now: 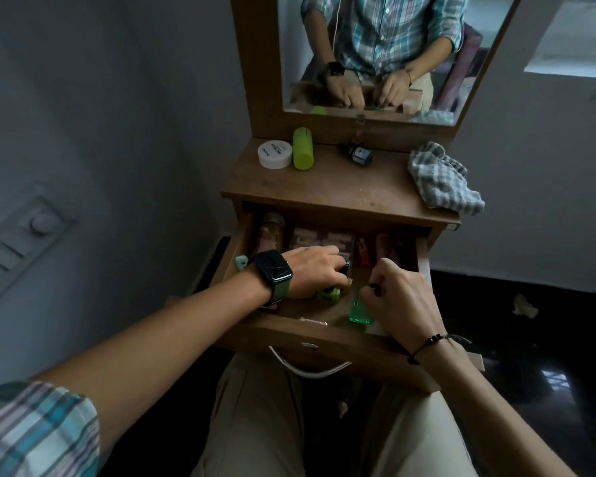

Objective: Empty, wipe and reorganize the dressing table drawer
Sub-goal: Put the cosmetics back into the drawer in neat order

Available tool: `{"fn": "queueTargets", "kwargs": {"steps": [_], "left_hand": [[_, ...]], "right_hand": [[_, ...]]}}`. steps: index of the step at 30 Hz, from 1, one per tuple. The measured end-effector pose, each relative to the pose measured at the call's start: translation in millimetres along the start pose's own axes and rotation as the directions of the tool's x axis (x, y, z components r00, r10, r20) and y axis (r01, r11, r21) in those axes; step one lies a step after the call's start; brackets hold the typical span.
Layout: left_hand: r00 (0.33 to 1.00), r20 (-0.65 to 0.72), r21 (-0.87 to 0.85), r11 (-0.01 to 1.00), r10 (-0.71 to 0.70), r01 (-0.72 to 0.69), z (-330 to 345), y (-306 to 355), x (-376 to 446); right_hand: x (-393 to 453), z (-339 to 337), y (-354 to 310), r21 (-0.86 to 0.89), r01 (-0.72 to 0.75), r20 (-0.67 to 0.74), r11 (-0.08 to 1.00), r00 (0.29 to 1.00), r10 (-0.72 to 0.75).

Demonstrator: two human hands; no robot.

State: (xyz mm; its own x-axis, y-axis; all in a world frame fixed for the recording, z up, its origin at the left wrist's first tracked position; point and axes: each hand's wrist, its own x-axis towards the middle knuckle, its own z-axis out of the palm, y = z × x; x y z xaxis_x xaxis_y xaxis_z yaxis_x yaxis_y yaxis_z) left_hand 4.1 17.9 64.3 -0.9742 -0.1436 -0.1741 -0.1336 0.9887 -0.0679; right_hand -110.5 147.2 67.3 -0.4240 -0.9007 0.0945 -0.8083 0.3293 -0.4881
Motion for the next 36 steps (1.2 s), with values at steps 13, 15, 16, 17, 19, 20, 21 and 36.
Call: {"fn": "queueTargets", "kwargs": {"steps": [13,15,16,17,19,20,21,36], "left_hand": [[0.992,-0.126,0.123,0.992,0.016,0.0,-6.9,-1.6,-8.8],[0.964,-0.258,0.122,0.992,0.06,-0.029,-8.5,-5.7,-16.0],[0.948,-0.312,0.126,0.992,0.059,-0.02,-8.1,-8.7,-21.4],[0.937,-0.348,0.118,0.993,0.035,0.006,-7.6,-12.2,-27.9],[0.916,-0.398,0.048,0.996,-0.051,0.077,-5.6,-18.9,-43.2],[0.903,-0.417,-0.002,0.993,-0.109,0.119,-4.3,-22.2,-50.9],[0.887,-0.43,-0.055,0.985,-0.169,0.161,-2.4,-25.2,-58.2],[0.577,-0.43,-0.548,0.709,-0.695,0.445,23.3,-18.8,-82.1]], "right_hand": [[5.6,5.9,-9.9,-0.031,0.005,0.04,1.0,0.999,-0.003],[3.8,5.2,-13.4,-0.027,0.019,0.05,0.999,0.999,-0.018],[3.2,5.3,-16.2,-0.021,0.032,0.065,0.999,0.997,-0.031],[3.1,5.7,-20.0,-0.015,0.049,0.084,0.999,0.995,-0.048],[3.5,8.7,-29.9,-0.014,0.087,0.125,0.996,0.989,-0.085],[4.2,11.3,-35.8,-0.017,0.104,0.142,0.994,0.985,-0.101],[5.2,14.6,-42.0,-0.02,0.12,0.156,0.993,0.981,-0.116],[13.9,51.1,-90.5,-0.054,0.184,0.169,0.981,0.97,-0.172]]}}
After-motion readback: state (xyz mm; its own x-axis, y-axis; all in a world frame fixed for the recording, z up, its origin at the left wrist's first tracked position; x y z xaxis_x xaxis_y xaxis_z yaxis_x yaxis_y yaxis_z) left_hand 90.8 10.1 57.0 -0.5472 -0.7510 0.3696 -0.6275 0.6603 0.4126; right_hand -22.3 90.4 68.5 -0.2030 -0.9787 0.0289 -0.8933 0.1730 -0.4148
